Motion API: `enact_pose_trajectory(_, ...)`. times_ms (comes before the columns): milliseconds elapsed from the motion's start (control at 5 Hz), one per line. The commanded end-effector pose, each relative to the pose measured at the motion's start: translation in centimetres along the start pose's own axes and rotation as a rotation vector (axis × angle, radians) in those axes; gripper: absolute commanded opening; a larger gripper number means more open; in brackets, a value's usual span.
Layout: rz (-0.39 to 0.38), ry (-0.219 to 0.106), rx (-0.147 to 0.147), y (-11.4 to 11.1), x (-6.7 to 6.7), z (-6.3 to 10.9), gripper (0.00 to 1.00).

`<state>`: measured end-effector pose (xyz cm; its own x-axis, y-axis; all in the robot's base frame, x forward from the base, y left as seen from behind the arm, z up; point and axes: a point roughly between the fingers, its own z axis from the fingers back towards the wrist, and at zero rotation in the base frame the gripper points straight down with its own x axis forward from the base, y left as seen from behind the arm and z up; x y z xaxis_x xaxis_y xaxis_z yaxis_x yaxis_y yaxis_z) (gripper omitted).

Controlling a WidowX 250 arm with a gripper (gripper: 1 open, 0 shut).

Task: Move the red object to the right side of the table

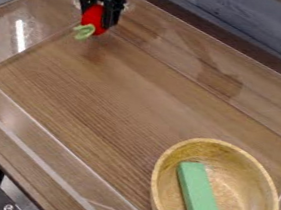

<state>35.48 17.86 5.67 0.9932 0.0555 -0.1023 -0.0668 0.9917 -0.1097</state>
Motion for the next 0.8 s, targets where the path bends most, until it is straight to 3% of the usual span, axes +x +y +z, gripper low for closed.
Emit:
enact_pose_trajectory(0,-0.014,-0.117,0.023,-2.9,0.9,5.5,0.00)
enact_pose_trajectory(200,-0.060,-0.117,0.000,-6.9,1.0,5.5,0.00)
enact_pose_trajectory(400,-0.107,-0.099,-0.014,-11.0,0.5,4.3,0.00)
enact_pose_trajectory(600,-0.192,-0.085,-0.018,-12.3,-0.4,3.8,0.00)
